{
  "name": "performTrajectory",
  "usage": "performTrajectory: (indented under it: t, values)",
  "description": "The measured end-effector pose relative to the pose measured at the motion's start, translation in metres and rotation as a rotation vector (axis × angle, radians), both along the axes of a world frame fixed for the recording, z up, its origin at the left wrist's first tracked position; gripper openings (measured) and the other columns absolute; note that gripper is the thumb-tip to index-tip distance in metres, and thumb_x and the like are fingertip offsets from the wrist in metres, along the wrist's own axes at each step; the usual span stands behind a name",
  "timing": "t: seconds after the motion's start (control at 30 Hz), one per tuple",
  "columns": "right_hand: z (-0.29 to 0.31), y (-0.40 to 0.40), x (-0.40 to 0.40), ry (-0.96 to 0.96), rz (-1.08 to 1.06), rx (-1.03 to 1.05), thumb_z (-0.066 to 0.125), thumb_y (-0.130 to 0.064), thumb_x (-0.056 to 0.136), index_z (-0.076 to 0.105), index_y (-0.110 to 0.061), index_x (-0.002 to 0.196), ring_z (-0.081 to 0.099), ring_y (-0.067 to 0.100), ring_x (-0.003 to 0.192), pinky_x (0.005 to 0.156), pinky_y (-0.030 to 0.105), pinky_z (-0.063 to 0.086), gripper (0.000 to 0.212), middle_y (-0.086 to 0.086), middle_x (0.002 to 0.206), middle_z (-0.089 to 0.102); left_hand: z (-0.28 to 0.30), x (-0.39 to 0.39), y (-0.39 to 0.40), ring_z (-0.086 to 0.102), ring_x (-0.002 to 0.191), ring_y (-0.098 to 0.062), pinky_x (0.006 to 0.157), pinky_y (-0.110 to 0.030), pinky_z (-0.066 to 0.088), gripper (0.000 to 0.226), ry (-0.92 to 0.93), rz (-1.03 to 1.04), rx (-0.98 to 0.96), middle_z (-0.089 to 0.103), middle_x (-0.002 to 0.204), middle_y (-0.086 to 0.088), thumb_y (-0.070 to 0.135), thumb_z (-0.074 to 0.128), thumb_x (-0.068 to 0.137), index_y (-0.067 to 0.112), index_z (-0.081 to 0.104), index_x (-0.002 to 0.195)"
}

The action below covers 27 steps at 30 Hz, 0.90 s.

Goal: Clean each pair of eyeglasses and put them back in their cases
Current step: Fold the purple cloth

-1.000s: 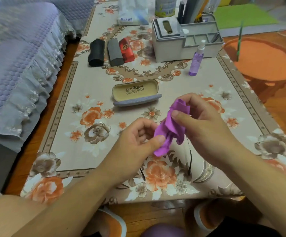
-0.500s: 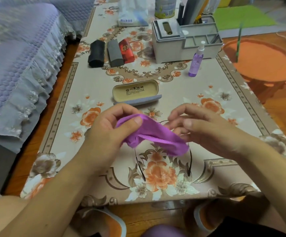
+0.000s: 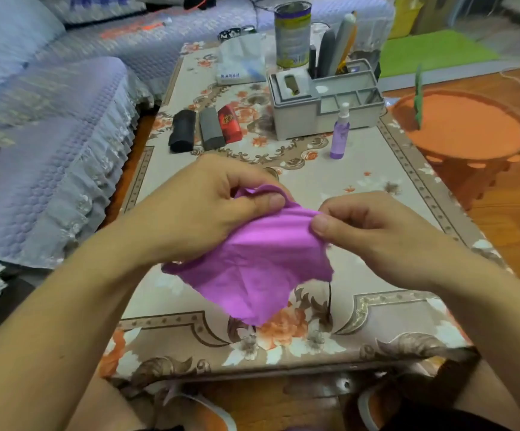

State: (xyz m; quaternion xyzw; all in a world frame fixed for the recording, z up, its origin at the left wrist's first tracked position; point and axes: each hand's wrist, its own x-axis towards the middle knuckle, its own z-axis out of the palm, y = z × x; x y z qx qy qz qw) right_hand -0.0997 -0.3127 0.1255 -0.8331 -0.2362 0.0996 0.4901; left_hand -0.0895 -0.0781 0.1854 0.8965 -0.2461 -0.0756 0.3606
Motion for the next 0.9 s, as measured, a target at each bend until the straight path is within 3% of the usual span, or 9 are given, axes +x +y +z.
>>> performTrajectory:
  t: [0.1,0.13,0.23,0.37,0.43,0.53,0.63,0.73,0.9]
  values:
    - [0.022,-0.016,-0.010,-0.350,-0.103,-0.205,0.050,-0.045,0.099,0.051,-0.026,0.065,0.049,0.007,0.056,0.053,0.019,0.035,0.039,-0.008,0.058,0.053,-0.003,0.005,-0.006,0.071,0.084,-0.008,0.073,-0.024,0.055,0.017,0.199,-0.009,-0.108,0.077,0.092,0.009,0.031,0.067,0.091,0.028,0.078,0.103]
    - [0.031,-0.022,-0.013,-0.337,-0.111,-0.211,0.050,-0.045,0.101,0.052,-0.025,0.064,0.047,0.007,0.053,0.051,0.017,0.034,0.043,-0.010,0.056,0.052,-0.007,0.006,-0.007,0.073,0.090,-0.015,0.079,-0.029,0.057,0.019,0.278,0.010,-0.184,0.077,0.098,0.003,0.027,0.067,0.091,0.022,0.078,0.105]
    - [0.051,-0.045,-0.008,0.112,-0.007,-0.090,0.057,-0.046,0.093,0.061,-0.014,0.066,0.041,0.007,0.047,0.047,0.020,0.030,0.041,-0.007,0.055,0.049,-0.016,0.003,-0.010,0.071,0.088,-0.022,0.085,-0.034,0.057,0.017,0.433,0.084,-0.401,0.074,0.096,-0.006,0.020,0.066,0.088,0.010,0.077,0.097]
    - [0.045,-0.056,-0.006,0.496,0.027,0.292,0.070,-0.029,0.090,0.068,-0.011,0.074,0.051,0.013,0.056,0.053,0.017,0.043,0.025,0.006,0.068,0.057,-0.015,-0.009,-0.026,0.061,0.060,-0.009,0.054,-0.016,0.049,0.012,0.622,0.146,-0.633,0.065,0.070,-0.001,0.014,0.058,0.091,0.006,0.067,0.089]
    - [0.036,-0.054,-0.007,0.647,-0.009,0.527,0.069,-0.025,0.086,0.075,-0.007,0.087,0.062,0.017,0.070,0.064,0.025,0.054,0.018,0.011,0.083,0.066,-0.015,-0.015,-0.030,0.063,0.071,-0.015,0.063,-0.023,0.051,0.009,0.703,0.167,-0.772,0.066,0.082,-0.007,0.012,0.062,0.092,0.004,0.067,0.095]
    - [0.018,-0.050,-0.007,0.856,-0.031,0.710,0.071,-0.040,0.085,0.073,-0.004,0.111,0.066,0.025,0.097,0.082,0.034,0.056,0.044,0.014,0.107,0.069,-0.024,-0.026,-0.033,0.061,0.084,-0.020,0.078,-0.030,0.051,0.016,0.881,0.241,-0.970,0.061,0.093,-0.011,0.013,0.057,0.097,0.006,0.062,0.111]
    - [-0.005,-0.046,-0.014,1.059,-0.026,0.867,0.081,-0.047,0.074,0.076,-0.003,0.107,0.071,0.027,0.099,0.085,0.038,0.060,0.055,0.015,0.108,0.073,-0.040,-0.038,-0.028,0.061,0.114,-0.030,0.111,-0.049,0.046,0.039,1.076,0.401,-1.150,0.063,0.122,-0.024,0.016,0.053,0.102,0.003,0.054,0.139]
    - [-0.033,-0.038,-0.027,1.168,0.055,0.972,0.089,-0.046,0.070,0.069,0.000,0.121,0.066,0.032,0.107,0.095,0.045,0.053,0.072,0.019,0.119,0.067,-0.048,-0.048,-0.016,0.071,0.096,-0.029,0.098,-0.049,0.054,0.022,1.065,0.486,-1.250,0.069,0.103,-0.020,0.015,0.050,0.103,0.006,0.061,0.119]
    - [-0.058,-0.015,-0.042,1.200,0.073,1.181,0.089,-0.022,0.075,0.068,-0.003,0.123,0.056,0.038,0.127,0.113,0.052,0.040,0.056,0.019,0.126,0.062,-0.051,-0.053,-0.002,0.075,0.066,-0.023,0.069,-0.040,0.063,0.031,0.937,0.582,-1.293,0.071,0.075,-0.015,0.008,0.048,0.098,0.006,0.070,0.075]
